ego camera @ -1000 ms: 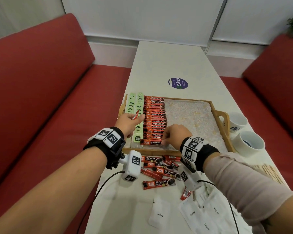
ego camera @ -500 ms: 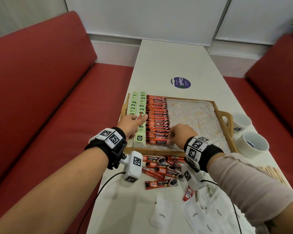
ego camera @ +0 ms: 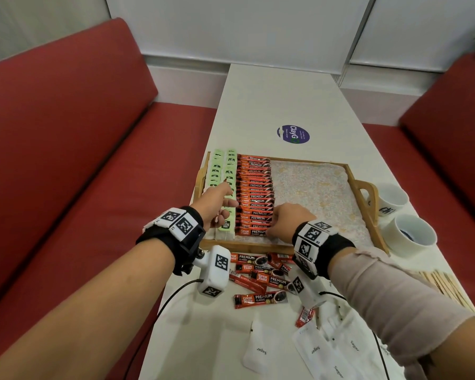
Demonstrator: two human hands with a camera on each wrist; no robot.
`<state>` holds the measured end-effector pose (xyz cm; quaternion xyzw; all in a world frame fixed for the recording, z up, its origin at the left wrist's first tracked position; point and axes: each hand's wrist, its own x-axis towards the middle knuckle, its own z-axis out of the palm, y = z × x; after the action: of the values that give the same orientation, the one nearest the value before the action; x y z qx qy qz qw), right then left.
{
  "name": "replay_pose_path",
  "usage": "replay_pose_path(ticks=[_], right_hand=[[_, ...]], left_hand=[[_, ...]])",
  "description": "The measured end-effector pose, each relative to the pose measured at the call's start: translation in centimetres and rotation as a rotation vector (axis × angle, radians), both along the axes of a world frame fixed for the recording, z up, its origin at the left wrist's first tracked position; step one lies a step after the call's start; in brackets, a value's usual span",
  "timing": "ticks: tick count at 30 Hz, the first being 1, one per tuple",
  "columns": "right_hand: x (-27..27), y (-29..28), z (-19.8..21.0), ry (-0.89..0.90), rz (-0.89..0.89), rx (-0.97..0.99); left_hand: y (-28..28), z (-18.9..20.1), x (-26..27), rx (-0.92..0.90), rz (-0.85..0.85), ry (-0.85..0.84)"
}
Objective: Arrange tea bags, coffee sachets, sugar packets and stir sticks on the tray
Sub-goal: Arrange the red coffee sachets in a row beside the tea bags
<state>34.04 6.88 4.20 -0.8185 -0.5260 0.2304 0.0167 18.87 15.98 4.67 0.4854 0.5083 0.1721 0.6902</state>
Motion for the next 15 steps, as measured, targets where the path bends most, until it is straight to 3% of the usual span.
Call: replay_pose_path(ticks=[5, 8, 10, 15], right_hand=[[0.3, -0.1, -0.2, -0.004, -0.009, 0.086], [-0.1, 0.0, 0.0, 0.028, -0.003, 0.233], [-0.7, -0.1, 0.5, 0.132, 0.049, 0.319], [-2.4, 0.1, 1.1, 0.448, 0.118, 0.293]], left_hand=[[-0.4, 0.2, 0.4, -0.037, 0.031, -0.106], [-0.5, 0.0, 0.8, 0.022, 0.019, -0.079], [-0.6, -0.1, 1.2, 0.075, -0.002, -0.053], [-1.4, -0.1, 2.2, 0.138, -0.036, -0.077]])
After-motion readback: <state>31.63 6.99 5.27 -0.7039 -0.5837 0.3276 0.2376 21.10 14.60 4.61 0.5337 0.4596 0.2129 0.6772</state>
